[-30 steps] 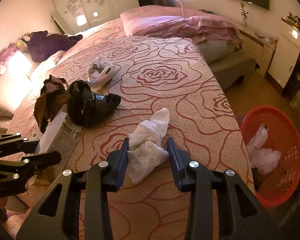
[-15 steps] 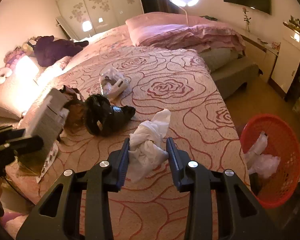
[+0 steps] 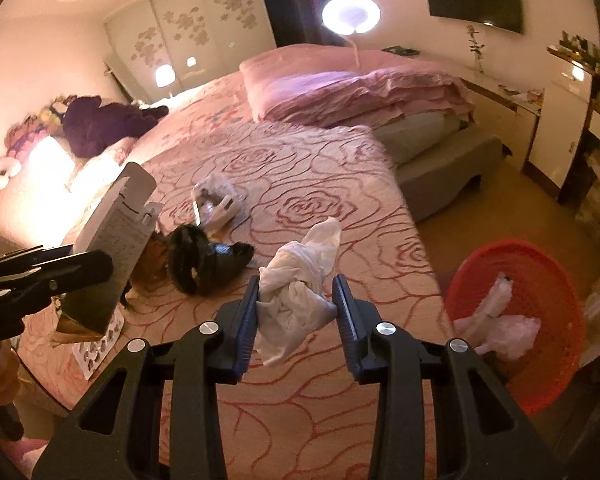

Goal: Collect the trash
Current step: 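Carry tissue and white box over the red wastebasket, then open both grippers to drop tissue and box into the wastebasket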

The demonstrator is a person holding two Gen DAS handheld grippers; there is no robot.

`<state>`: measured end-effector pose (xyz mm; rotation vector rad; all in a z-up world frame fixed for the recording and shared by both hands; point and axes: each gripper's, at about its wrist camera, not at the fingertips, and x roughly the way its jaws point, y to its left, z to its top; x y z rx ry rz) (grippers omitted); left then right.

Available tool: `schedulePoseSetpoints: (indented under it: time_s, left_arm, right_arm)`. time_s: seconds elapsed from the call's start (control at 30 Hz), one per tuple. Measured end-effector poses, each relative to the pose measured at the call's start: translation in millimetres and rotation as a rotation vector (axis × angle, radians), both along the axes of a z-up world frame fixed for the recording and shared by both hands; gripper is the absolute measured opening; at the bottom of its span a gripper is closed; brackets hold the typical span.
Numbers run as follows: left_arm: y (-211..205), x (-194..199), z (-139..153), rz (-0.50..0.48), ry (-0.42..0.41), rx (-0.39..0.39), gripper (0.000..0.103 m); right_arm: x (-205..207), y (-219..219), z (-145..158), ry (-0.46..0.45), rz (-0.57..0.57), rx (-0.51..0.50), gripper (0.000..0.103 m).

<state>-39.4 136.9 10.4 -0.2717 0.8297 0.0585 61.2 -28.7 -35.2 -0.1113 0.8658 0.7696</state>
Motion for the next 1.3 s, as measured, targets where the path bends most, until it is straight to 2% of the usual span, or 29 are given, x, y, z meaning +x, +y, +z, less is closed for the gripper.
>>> schedulePoseSetpoints:
  time_s: [0.5, 0.83, 1.07, 1.3]
  left_arm:
    - [-51.6, 63.0, 4.5, -0.161, -0.008, -0.008, 0.031]
    - [-111.1, 106.1, -6.7, -0.318, 0.021, 0.022, 0.031]
    - [-144.6, 135.2, -25.0, -0.398, 0.072, 0.037, 0.031]
    - [-162.0, 163.4, -56.1, -0.421, 0.164, 0.034, 0.031]
  right_arm:
    - [30.4, -87.0, 0.6, -0.012, -0.269, -0.013, 0.036]
    - [49.1, -150.8, -8.6, -0.009, -0.456, -0.051, 0.036]
    - [61.1, -169.1, -22.4, 0.022, -0.499, -0.065, 0.036]
    - [76.3, -178.2, -48.0, 0.089, -0.503, -0.089, 0.036]
